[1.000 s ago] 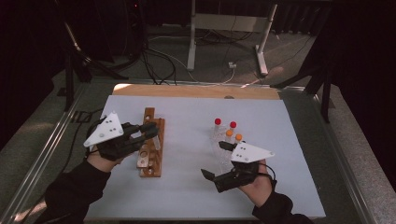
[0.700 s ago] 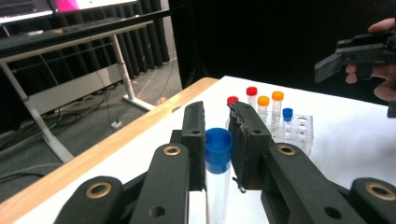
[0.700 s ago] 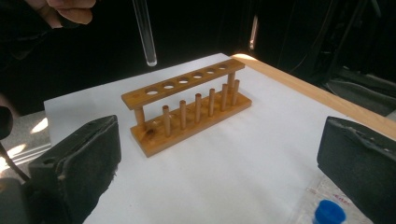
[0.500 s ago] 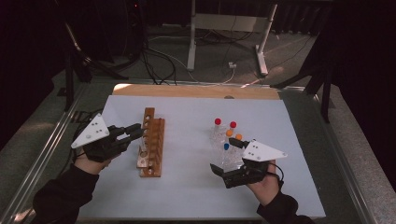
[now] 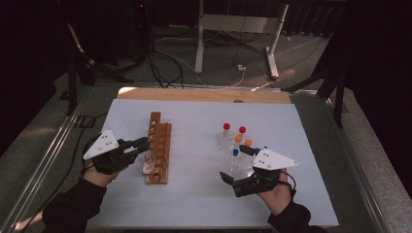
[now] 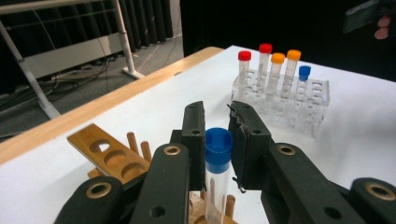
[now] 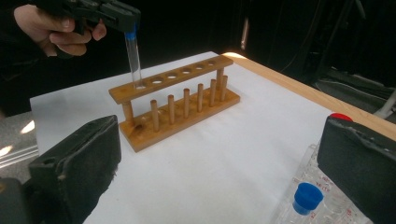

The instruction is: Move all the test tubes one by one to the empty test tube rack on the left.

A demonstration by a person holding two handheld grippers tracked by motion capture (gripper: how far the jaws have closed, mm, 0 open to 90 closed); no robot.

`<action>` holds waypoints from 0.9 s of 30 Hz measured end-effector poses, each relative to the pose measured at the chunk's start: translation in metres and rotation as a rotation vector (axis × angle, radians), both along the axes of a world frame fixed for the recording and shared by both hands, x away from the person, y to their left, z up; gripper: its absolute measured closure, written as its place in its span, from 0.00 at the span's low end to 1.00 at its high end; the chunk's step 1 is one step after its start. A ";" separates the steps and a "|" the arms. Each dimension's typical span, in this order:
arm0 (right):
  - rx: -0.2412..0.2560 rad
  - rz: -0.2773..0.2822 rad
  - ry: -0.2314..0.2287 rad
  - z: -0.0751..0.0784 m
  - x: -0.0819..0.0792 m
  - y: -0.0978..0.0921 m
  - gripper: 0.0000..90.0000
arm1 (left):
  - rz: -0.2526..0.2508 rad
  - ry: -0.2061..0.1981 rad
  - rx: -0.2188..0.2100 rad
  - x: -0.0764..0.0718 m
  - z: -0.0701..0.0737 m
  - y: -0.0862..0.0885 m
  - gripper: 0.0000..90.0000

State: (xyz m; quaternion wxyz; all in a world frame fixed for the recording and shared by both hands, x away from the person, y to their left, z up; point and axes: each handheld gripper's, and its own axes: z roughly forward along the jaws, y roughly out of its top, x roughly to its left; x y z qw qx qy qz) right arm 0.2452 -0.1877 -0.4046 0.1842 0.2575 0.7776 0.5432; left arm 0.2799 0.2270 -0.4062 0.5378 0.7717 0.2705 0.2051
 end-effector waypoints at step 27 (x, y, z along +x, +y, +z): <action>0.002 0.049 -0.022 -0.007 -0.002 -0.002 0.00 | 0.023 0.047 0.009 0.006 -0.050 0.000 0.87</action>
